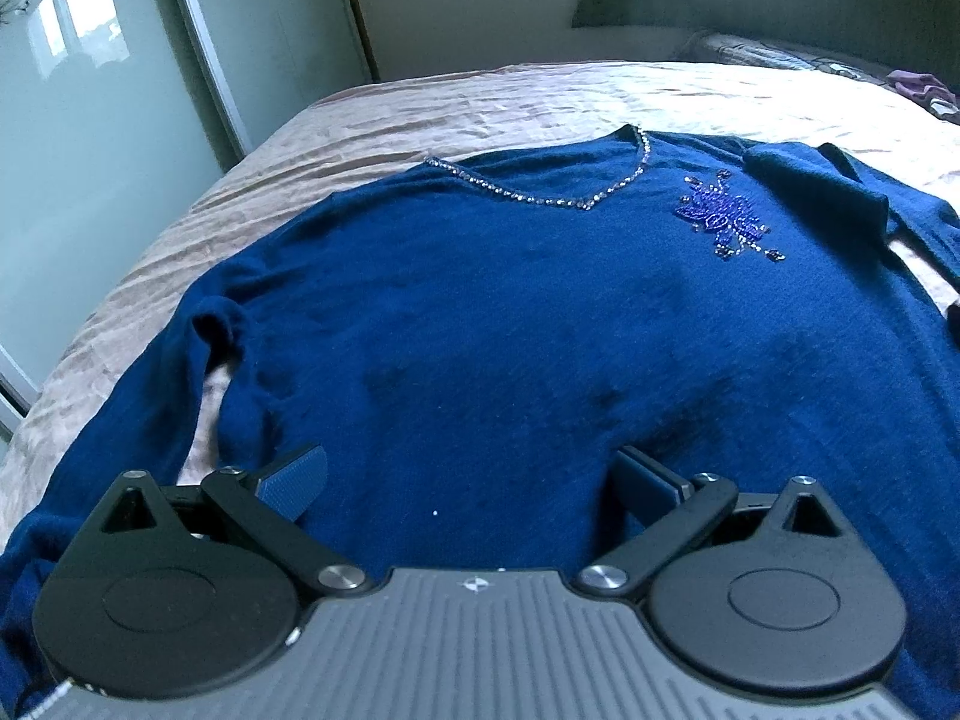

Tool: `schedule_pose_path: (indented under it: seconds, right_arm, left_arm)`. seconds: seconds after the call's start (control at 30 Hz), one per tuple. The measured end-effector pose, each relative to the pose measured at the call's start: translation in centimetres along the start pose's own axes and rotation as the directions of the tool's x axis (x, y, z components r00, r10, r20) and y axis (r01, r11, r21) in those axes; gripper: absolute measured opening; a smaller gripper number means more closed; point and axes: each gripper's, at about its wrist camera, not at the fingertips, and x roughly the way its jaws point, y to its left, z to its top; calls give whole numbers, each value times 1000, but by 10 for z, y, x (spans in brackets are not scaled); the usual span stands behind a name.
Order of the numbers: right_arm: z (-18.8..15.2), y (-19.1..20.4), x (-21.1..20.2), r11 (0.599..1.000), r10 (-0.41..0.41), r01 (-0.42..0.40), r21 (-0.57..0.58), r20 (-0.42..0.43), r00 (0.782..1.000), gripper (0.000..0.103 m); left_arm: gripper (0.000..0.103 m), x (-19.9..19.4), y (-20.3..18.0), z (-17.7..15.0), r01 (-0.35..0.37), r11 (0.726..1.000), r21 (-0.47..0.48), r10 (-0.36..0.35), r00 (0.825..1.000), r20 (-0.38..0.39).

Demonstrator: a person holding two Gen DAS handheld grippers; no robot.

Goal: Fold small clothes
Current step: 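Move the right tool toward the cuff of a sweater sleeve, then close the right tool on the navy sweater's sleeve cuff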

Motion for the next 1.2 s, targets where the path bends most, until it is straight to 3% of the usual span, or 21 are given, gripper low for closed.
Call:
schedule_pose_path:
  seconds: [0.2, 0.27, 0.37, 0.57, 0.7, 0.77, 0.83, 0.93, 0.97, 1.03, 1.1, 1.2]
  right_arm:
    - [-14, -68, 15, 985, -98, 107, 132, -73, 993, 102]
    - [-19, -88, 20, 977, -128, 143, 160, -99, 987, 94]
    - [-29, -109, 27, 968, -146, 173, 180, -153, 977, 66]
    - [-37, -103, 32, 985, -87, 112, 130, -183, 979, 63]
    - [-40, -95, 45, 990, -116, 131, 53, -224, 968, 59]
    - [-44, -98, 55, 989, -133, 146, 35, -249, 959, 49]
    - [-49, -104, 57, 988, -126, 143, 53, -250, 960, 46]
    - [-49, -111, 51, 986, -115, 141, 91, -241, 964, 21]
    - [-50, -113, 50, 984, -119, 146, 102, -232, 965, 17]
    - [-50, -119, 49, 978, -108, 143, 150, -220, 969, 10]
    - [-50, -132, 46, 958, -56, 109, 265, -199, 978, 10]
    - [-55, -160, 44, 859, 87, -9, 512, -128, 988, 9]
  left_arm:
    - [102, 4, -4, 2, 11, 1000, -1, -11, 1000, -7]
    - [102, 4, -5, 3, 13, 1000, 3, -13, 1000, -4]
    - [102, 4, -7, 4, 14, 1000, 9, -14, 1000, -1]
    - [102, 7, -9, 4, 16, 1000, 10, -16, 1000, -5]
    - [102, 7, -11, 6, 14, 1000, 18, -14, 1000, 1]
    - [102, 7, -11, 6, 15, 1000, 18, -15, 1000, 0]
    - [102, 8, -11, 6, 17, 1000, 15, -17, 1000, -1]
    - [102, 8, -12, 6, 17, 1000, 14, -17, 1000, -1]
    - [102, 7, -12, 7, 16, 1000, 15, -16, 1000, 0]
    - [102, 7, -12, 7, 18, 1000, 16, -18, 1000, 3]
    - [102, 7, -12, 8, 19, 1000, 17, -19, 1000, 4]
    - [103, 7, -11, 9, 19, 1000, 17, -19, 1000, 4]
